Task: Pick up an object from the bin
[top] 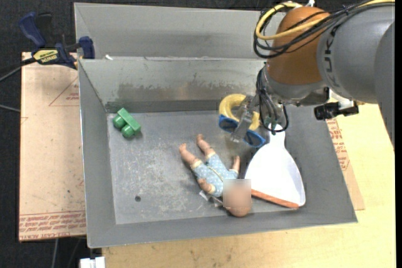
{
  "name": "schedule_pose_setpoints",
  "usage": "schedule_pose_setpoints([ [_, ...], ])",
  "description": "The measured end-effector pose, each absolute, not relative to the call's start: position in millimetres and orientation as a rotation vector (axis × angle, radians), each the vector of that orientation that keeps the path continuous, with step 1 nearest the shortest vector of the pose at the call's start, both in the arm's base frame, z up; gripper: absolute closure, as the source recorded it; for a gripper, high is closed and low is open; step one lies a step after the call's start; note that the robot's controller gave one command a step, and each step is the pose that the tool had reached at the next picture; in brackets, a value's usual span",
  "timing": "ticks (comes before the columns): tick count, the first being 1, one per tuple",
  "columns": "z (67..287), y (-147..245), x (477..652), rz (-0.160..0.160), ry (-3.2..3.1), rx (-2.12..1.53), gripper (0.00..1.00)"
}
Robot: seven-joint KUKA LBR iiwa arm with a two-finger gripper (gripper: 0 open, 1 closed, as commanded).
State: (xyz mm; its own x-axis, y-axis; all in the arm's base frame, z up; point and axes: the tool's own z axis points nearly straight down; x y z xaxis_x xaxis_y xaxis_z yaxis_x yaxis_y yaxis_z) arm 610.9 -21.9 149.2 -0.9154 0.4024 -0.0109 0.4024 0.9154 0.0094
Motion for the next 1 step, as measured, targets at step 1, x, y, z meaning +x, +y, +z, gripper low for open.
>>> schedule_pose_setpoints([
  [1, 156.1, -21.9, 611.0, 0.011, 3.062, 0.643, 1.0],
])
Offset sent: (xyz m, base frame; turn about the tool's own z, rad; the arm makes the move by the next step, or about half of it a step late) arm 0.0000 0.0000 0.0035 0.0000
